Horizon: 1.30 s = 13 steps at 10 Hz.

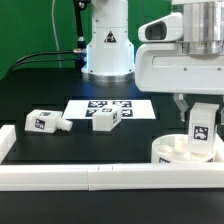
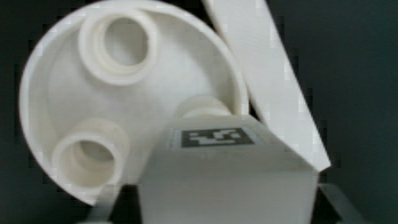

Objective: Assemble stool

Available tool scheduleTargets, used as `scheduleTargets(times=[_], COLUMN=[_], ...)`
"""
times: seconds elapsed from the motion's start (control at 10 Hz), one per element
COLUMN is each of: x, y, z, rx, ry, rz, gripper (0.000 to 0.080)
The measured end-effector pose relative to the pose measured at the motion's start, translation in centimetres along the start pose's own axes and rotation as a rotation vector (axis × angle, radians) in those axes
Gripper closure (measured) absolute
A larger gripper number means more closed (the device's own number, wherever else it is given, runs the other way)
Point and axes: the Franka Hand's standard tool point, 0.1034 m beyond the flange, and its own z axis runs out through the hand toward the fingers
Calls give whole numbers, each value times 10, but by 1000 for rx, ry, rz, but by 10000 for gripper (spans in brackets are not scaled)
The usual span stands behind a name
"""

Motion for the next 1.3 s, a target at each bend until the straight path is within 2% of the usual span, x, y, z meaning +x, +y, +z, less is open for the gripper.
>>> scheduleTargets(times=[0.3,0.4,0.9,1.0,1.1,1.3], x=[-4,-9,-12,-10,-13,-15], y=[-3,-7,-9,-9,-11,-13], z=[1,4,4,2,4,5], rx=[17,33,62,82,86,85], ry=[-12,3,-33,-64,-92,-107], rz=[448,658,950,1094,1273,1463], gripper=[465,465,465,465,465,465])
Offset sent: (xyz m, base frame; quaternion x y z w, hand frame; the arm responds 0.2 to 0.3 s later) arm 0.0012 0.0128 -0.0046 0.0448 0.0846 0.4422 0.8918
